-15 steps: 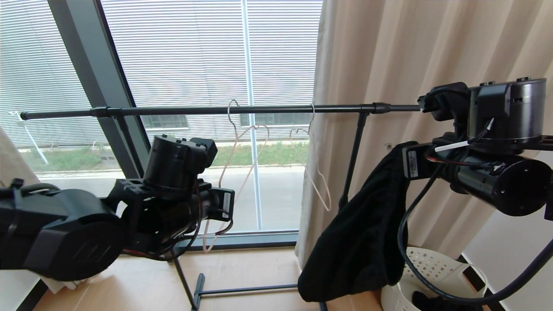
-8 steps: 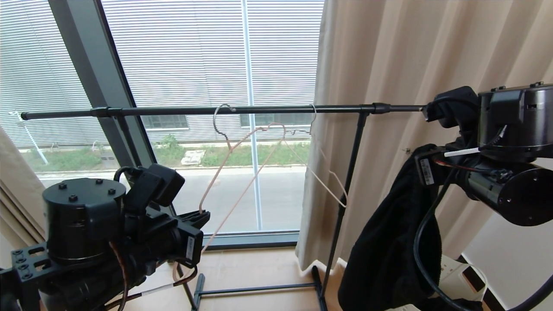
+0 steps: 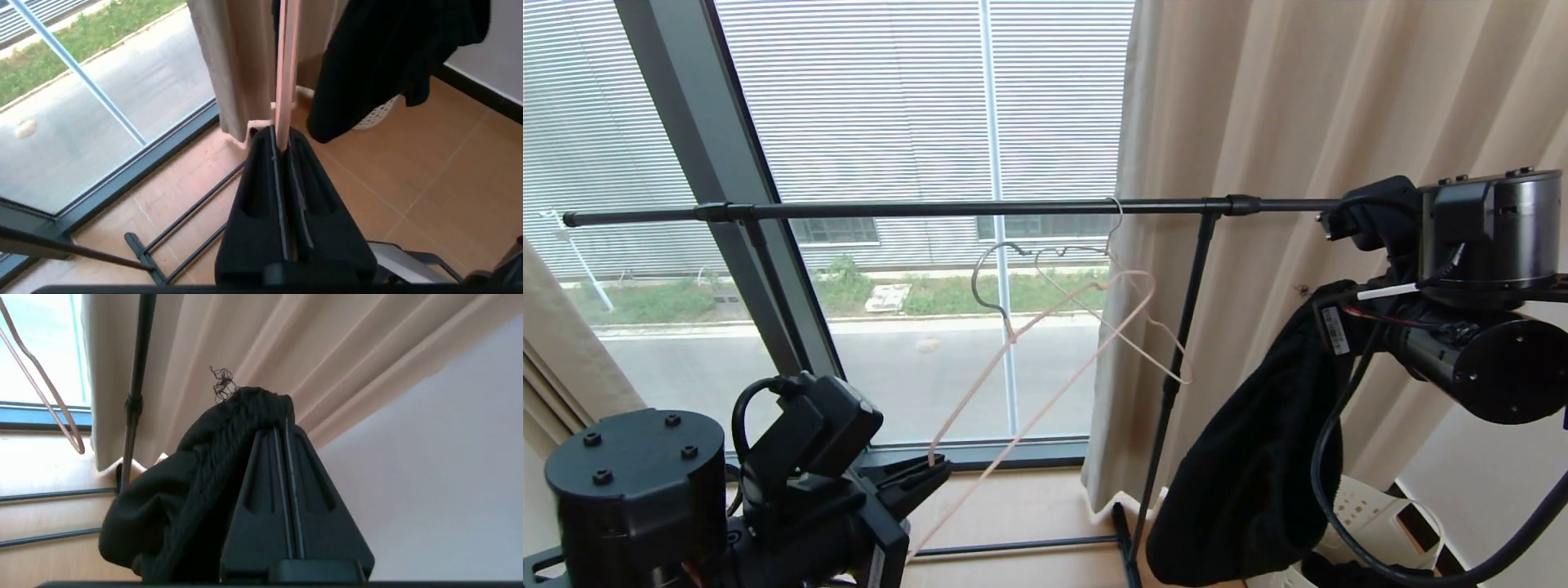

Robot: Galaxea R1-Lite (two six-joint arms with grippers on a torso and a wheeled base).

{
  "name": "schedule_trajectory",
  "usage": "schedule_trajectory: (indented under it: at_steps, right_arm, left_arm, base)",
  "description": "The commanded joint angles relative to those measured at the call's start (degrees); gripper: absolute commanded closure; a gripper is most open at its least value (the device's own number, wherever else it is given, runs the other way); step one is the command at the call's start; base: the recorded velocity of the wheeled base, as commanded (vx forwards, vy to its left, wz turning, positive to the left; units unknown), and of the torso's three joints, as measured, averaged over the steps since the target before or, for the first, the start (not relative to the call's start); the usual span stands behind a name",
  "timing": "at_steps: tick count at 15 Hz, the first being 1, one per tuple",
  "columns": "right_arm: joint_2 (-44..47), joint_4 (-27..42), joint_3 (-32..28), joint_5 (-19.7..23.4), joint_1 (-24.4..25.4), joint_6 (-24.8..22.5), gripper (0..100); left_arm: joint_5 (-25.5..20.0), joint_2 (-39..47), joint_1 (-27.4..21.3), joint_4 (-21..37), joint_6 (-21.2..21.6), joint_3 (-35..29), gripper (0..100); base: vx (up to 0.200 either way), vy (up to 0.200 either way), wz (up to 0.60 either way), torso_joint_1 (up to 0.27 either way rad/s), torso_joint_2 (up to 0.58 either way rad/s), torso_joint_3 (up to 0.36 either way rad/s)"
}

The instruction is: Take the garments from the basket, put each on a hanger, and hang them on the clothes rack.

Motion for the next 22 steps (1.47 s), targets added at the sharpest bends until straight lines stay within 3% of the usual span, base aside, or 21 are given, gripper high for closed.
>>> schedule_trajectory:
  at_steps: [1,2,5,8,22]
  right_arm:
    - [0.3,-0.1,0.0,0.0,-0.5,0.0,100]
    - [1.0,-0.1,0.0,0.0,-0.5,0.1,100]
    - [1.9,-1.4,-0.2,0.0,-0.4,0.2,100]
    - [4.9,-8.7,0.0,-0.2,-0.3,0.1,100]
    - [10.7,-14.1,-2.3,-0.5,2.0,0.0,100]
  left_arm:
    - [-0.5,-0.1,-1.7,0.0,0.1,0.7,100]
    - [-3.3,0.2,-3.6,0.0,0.4,1.4,100]
    - [-4.9,0.8,-6.3,0.0,0.4,2.1,100]
    - [-4.9,2.4,-8.2,-0.1,0.1,2.1,100]
    - [-4.9,6.1,-9.7,-4.9,-0.2,1.2,100]
  base:
    - [0.000,0.000,0.00,0.000,0.00,0.000]
    - [0.000,0.000,0.00,0.000,0.00,0.000]
    - [0.000,0.000,0.00,0.000,0.00,0.000]
    - [0.000,0.000,0.00,0.000,0.00,0.000]
    - [0.000,0.000,0.00,0.000,0.00,0.000]
